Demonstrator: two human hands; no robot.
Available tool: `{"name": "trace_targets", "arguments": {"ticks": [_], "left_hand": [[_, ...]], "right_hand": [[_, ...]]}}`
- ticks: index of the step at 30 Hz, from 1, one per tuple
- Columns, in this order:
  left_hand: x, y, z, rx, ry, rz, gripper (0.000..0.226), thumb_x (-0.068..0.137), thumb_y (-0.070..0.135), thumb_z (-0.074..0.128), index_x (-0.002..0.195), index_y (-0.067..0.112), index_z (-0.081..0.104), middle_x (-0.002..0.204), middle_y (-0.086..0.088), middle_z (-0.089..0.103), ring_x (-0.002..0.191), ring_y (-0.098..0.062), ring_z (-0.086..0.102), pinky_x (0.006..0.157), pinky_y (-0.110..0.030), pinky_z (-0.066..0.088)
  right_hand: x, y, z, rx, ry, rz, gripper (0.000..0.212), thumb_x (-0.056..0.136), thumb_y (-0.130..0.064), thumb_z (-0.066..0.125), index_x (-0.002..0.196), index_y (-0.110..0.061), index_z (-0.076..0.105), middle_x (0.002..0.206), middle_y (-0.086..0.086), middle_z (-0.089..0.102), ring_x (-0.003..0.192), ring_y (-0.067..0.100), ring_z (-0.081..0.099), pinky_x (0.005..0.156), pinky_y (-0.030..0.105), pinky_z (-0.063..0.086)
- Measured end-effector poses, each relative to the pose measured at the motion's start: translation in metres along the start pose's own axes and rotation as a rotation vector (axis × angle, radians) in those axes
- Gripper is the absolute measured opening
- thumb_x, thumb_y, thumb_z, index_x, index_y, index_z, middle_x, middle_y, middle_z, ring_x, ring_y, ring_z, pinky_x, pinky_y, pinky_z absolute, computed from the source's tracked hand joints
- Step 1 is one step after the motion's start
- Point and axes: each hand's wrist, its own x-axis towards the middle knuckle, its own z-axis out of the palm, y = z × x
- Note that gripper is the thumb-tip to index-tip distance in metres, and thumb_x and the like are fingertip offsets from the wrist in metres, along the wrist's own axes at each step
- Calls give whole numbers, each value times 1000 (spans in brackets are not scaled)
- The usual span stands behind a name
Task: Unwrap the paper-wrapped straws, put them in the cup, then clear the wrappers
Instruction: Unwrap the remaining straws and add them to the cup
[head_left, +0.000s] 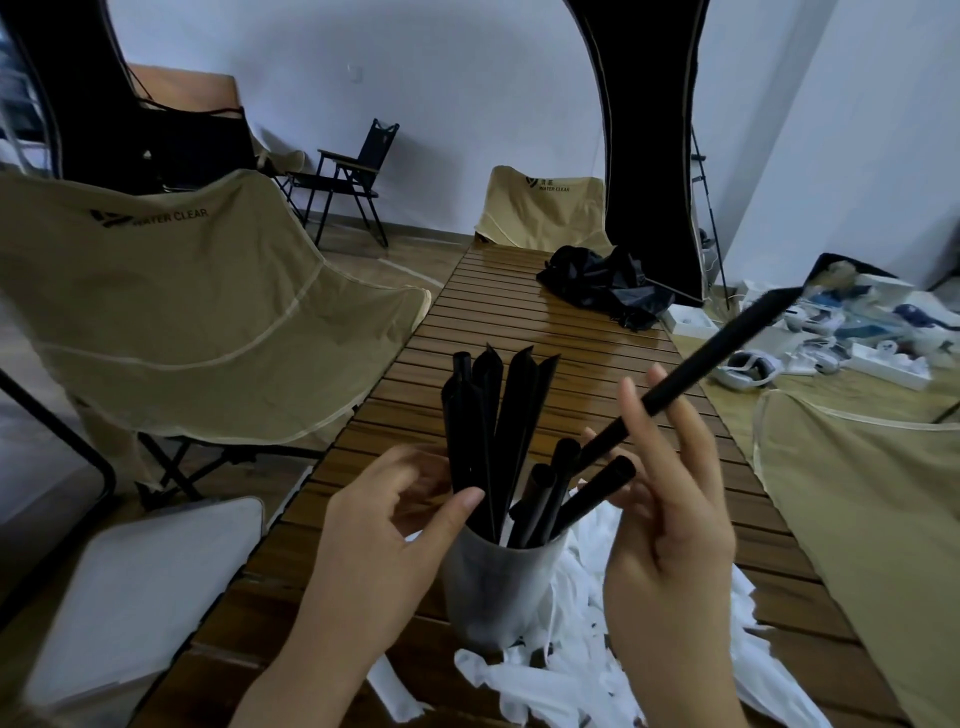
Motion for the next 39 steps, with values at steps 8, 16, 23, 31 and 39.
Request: {"name": "trace_targets", "arguments": {"ticks": [8,16,23,31,39], "left_hand": [[0,-2,-2,-4,-6,-17,24,75,47,63,91,30,70,87,20,68,86,2,65,74,-14,52],[0,-2,-3,18,-15,-9,9,81,29,70,88,33,67,87,20,68,87,1,65,75,-15,52],[2,-5,-2,64,-32,-4,15,78,23,74,88,31,67,84,20,68,84,4,64,71,-7,48],[1,-3,-1,-68,-49,-111,15,81,24,72,89,34,65,87,21,67,85,3,65,70,-9,49],[1,-4,-2,-5,-40,-23,13,79,40,66,89,32,66,89,21,67,90,2,64,77,-15,52]], "right_hand": [[4,-14,0,142,239,123,76,88,27,32,146,-23,30,156,-14,17,114,11,61,78,19,54],[5,-13,0,420,306,408,80,90,20,41,145,-38,31,141,17,45,104,11,66,80,26,55],[5,-12,0,534,309,538,53,85,23,49,119,-17,58,112,1,63,85,21,72,69,32,60],[2,-6,4,421,242,587,34,81,12,62,97,-17,66,73,4,63,41,23,58,55,32,50],[1,-6,12,492,178,579,13,88,-11,62,95,-17,70,74,22,56,49,20,48,43,28,43]]}}
